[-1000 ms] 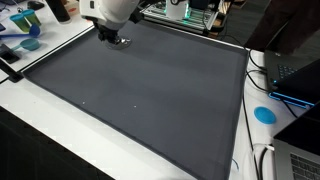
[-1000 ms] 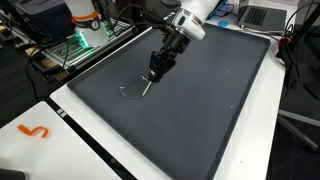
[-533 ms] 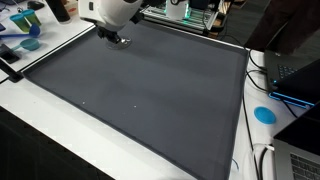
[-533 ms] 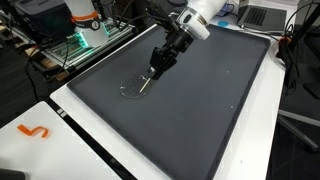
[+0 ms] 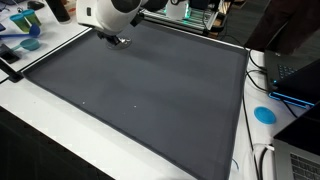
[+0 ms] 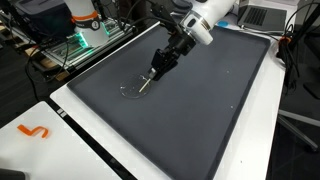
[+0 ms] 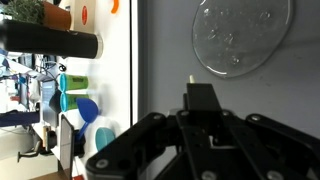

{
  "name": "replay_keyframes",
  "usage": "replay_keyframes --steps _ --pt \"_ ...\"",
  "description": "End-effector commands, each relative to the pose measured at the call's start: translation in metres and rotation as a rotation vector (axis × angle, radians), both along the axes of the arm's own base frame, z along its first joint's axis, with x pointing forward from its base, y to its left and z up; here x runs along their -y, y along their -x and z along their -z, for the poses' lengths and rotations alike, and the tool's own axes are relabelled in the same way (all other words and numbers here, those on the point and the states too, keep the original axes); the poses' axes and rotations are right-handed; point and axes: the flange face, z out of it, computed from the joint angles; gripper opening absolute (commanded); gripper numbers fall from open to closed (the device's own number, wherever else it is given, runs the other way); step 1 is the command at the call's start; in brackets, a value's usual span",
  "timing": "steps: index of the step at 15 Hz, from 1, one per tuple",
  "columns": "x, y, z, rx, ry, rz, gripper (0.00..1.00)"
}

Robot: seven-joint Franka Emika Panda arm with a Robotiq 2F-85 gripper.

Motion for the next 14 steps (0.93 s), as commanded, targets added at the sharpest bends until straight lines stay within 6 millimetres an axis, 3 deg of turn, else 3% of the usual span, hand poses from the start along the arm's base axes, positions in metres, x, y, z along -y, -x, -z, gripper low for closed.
replay_keyframes --steps 1,14 --pt "0.001 -0.005 0.004 -0.052 -0.030 0.033 0.04" --pt "0.019 -0.016 -0.005 -0.087 -0.102 0.080 0.04"
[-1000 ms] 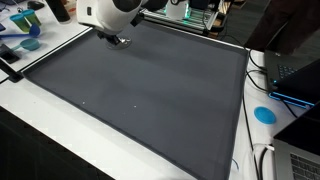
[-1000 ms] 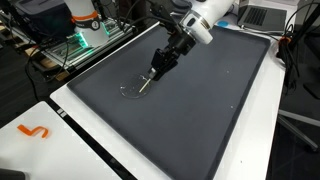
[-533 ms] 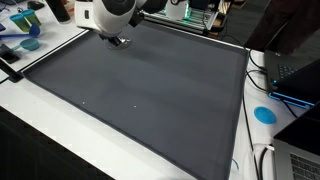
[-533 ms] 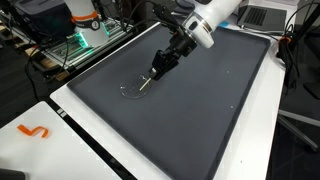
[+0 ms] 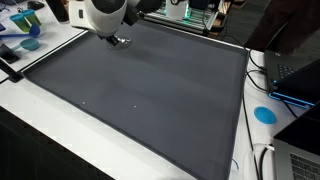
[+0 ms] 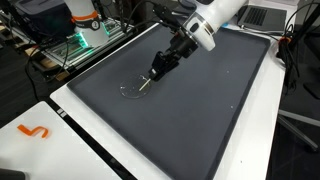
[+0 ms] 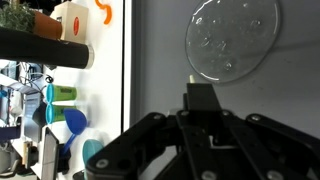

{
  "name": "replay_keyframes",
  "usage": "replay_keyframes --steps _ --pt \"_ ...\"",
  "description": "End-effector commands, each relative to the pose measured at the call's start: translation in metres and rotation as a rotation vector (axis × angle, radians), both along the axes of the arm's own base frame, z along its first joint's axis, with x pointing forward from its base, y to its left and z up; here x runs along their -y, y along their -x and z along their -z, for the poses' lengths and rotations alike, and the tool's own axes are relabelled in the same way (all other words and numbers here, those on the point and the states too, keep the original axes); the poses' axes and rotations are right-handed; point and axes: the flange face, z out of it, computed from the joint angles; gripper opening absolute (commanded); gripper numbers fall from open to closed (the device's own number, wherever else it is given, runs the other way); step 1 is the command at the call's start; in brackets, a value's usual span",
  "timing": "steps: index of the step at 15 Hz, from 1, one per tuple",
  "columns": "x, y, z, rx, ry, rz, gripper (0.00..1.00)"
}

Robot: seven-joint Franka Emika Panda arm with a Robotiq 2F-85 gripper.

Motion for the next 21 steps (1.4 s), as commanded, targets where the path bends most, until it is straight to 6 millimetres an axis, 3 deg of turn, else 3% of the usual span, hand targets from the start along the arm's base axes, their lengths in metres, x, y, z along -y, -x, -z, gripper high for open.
replay_keyframes --steps 1,11,21 --pt "0.012 -0.004 -0.005 -0.023 -0.053 0.028 0.04" --pt "0.064 -0.017 -0.036 -0.080 -0.323 0.043 0.04" --pt "0.147 -0.014 -0.055 -0.058 -0.711 0.016 0.04"
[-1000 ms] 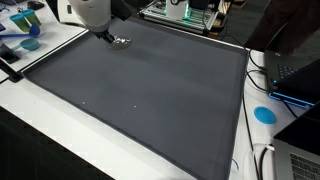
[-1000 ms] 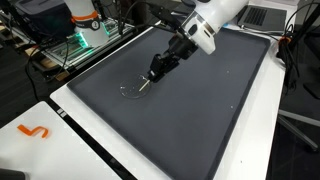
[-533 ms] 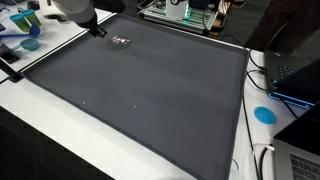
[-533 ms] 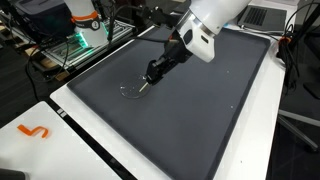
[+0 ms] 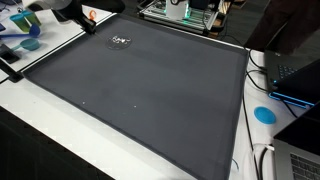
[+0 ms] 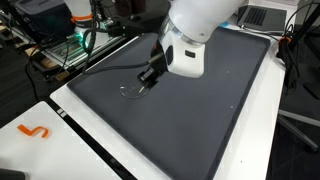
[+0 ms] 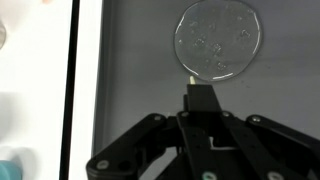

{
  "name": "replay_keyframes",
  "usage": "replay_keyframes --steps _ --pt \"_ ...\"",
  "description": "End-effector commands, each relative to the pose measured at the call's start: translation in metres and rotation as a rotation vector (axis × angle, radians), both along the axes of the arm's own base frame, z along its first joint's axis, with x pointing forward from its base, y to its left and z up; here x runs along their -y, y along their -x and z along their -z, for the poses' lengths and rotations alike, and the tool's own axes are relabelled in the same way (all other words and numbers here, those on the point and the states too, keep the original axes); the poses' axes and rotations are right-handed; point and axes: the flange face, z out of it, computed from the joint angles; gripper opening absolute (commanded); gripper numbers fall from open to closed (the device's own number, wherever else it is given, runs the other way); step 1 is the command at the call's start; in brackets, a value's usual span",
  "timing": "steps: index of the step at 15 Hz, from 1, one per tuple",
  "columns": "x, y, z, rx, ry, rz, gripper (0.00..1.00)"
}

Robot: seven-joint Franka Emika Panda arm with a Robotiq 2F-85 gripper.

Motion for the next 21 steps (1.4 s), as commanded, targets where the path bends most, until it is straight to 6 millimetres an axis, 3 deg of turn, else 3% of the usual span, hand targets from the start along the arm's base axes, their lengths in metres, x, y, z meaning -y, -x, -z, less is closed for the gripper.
replay_keyframes --steps 1,10,21 --pt "0.032 0.007 -0.005 0.019 -0.178 0.008 0.04" --pt "0.090 0.029 -0.001 0.146 -0.579 -0.061 0.04" --pt "0.122 0.060 0.019 0.304 -0.875 -0.158 0.04"
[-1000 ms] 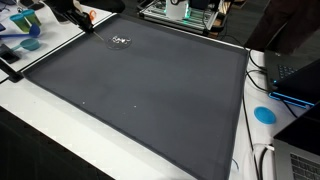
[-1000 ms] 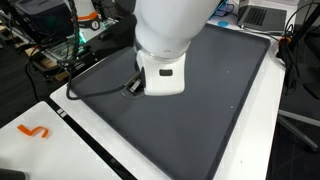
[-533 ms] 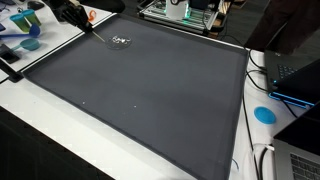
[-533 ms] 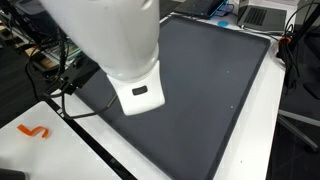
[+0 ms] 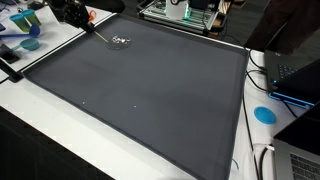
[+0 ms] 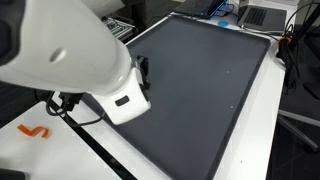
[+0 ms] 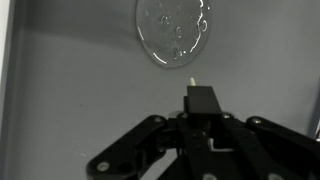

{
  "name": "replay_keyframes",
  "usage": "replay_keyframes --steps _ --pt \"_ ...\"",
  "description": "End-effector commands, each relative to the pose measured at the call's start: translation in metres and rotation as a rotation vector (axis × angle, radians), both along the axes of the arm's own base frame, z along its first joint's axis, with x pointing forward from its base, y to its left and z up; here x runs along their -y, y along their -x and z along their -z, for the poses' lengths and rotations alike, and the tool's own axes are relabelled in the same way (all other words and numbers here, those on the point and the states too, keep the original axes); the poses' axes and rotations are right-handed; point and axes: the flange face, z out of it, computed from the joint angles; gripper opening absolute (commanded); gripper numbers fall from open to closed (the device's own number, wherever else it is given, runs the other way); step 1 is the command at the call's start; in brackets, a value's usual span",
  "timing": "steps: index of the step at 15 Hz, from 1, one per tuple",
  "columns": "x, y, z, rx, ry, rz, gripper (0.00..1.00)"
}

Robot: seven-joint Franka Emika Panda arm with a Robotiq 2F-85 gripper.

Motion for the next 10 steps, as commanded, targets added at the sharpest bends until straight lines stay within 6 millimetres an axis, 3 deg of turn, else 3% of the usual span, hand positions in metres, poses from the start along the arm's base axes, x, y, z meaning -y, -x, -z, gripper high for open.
replay_keyframes --steps 1,10 --pt "0.008 0.017 0.011 0.058 -0.112 -0.028 0.04" --pt "0.016 0.041 0.035 0.155 -0.234 -0.053 0.04"
